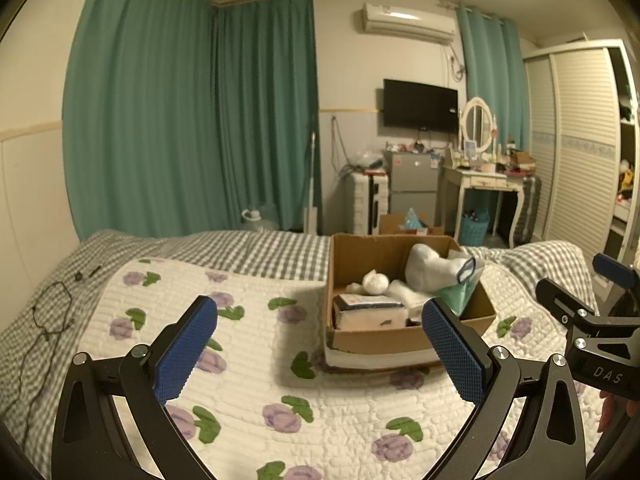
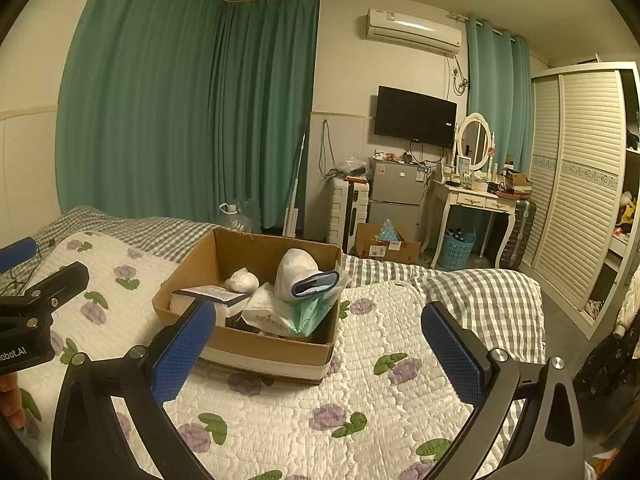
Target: Organize soft objects
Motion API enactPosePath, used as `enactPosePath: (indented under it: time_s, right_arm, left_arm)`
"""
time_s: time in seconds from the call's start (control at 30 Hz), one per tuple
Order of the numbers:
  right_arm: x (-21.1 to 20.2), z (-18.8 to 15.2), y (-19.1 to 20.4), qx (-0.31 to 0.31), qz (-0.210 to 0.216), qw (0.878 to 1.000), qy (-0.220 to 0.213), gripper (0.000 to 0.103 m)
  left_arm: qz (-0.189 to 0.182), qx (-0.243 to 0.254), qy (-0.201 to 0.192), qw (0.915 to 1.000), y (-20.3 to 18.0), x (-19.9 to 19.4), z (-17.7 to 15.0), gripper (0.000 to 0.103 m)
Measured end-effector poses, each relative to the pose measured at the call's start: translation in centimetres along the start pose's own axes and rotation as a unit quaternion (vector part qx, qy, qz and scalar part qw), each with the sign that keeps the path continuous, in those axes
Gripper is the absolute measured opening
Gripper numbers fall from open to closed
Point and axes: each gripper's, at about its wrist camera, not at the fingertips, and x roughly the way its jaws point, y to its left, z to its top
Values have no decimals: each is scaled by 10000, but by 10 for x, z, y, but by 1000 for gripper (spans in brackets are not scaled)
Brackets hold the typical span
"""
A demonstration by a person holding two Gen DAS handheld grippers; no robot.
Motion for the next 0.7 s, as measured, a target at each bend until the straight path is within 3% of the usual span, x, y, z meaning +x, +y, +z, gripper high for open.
enactPosePath:
  time_s: [0.7]
  right_arm:
    - [1,-5,0,-1,-1,10000,32,103]
  left_arm:
    - [-28,-67,-18,10000,0,-2,-4,103]
